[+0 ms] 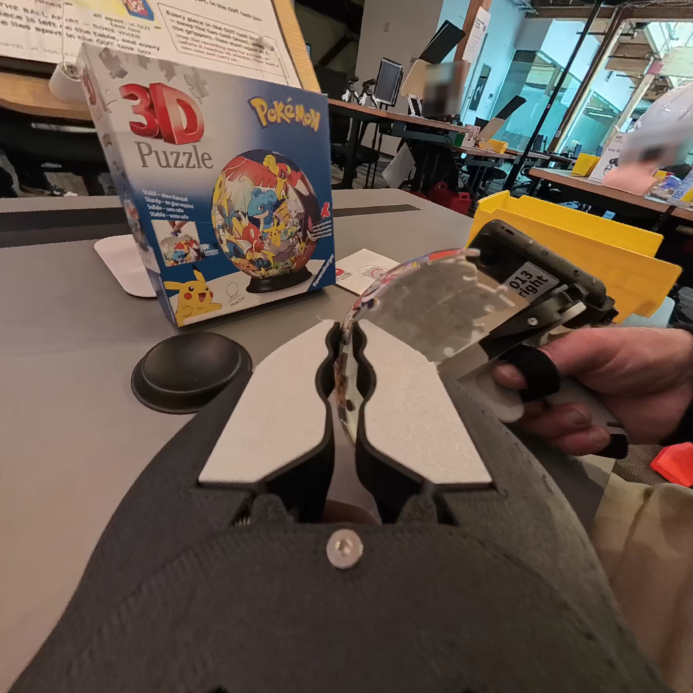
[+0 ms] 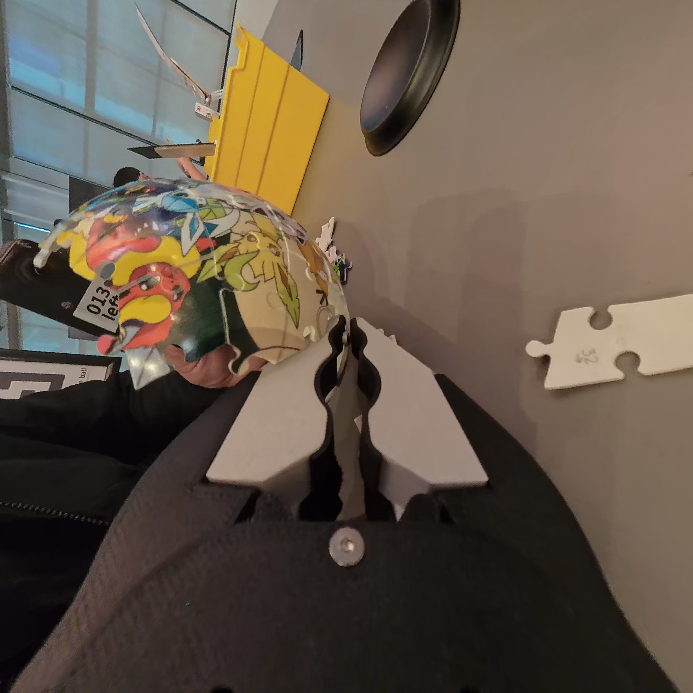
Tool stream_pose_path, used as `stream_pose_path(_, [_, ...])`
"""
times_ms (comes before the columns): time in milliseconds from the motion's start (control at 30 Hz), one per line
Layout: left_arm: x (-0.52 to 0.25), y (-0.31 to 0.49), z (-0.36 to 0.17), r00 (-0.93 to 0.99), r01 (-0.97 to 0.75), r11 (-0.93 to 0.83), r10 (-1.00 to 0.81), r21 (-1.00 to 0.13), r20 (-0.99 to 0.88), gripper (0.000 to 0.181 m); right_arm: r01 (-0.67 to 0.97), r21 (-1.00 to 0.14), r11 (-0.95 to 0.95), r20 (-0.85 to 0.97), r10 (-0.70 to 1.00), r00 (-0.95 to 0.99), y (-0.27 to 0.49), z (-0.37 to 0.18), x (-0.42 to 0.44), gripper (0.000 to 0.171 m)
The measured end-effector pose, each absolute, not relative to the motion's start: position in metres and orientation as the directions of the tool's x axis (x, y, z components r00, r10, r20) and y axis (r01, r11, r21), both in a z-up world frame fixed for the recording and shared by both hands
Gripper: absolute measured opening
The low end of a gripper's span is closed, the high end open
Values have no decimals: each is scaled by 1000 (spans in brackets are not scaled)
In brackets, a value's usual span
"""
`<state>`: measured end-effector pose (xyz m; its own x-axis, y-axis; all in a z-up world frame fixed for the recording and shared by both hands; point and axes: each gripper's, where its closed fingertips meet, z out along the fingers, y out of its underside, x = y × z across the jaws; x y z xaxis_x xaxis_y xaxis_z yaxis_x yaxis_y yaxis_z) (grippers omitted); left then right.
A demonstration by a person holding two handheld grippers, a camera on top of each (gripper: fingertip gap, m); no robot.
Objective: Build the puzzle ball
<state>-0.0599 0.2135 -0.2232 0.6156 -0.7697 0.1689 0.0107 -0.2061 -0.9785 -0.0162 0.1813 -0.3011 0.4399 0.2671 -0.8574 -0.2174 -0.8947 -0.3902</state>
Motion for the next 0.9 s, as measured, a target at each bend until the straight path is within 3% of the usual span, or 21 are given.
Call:
stream_pose_path(67, [-63, 219, -226, 626, 27, -236, -754, -971, 200, 5, -217, -400, -890, -854, 277, 441, 182, -300, -16, 15])
stream_pose_path(467, [-75, 237, -237, 665, 44, -316, -699, -948, 264, 4, -182, -473, -862, -818, 353, 455, 174, -285, 2, 44])
stream_pose_path(533, [-79, 242, -241, 681, 35, -329, -683, -944, 263, 4, -166, -505, -847, -791, 377, 482, 173, -282, 13, 40])
stream_pose_path(633, [-82, 249, -248, 700, -4, -354, -669, -935, 250, 4, -13, -570, -821, -654, 444, 613, 166, -295, 28, 38])
stream_pose_path(900, [-76, 250, -262, 724, -111, -356, -669, -928, 170, 4, 340, -578, -742, -338, 597, 728, 146, -323, 21, 38])
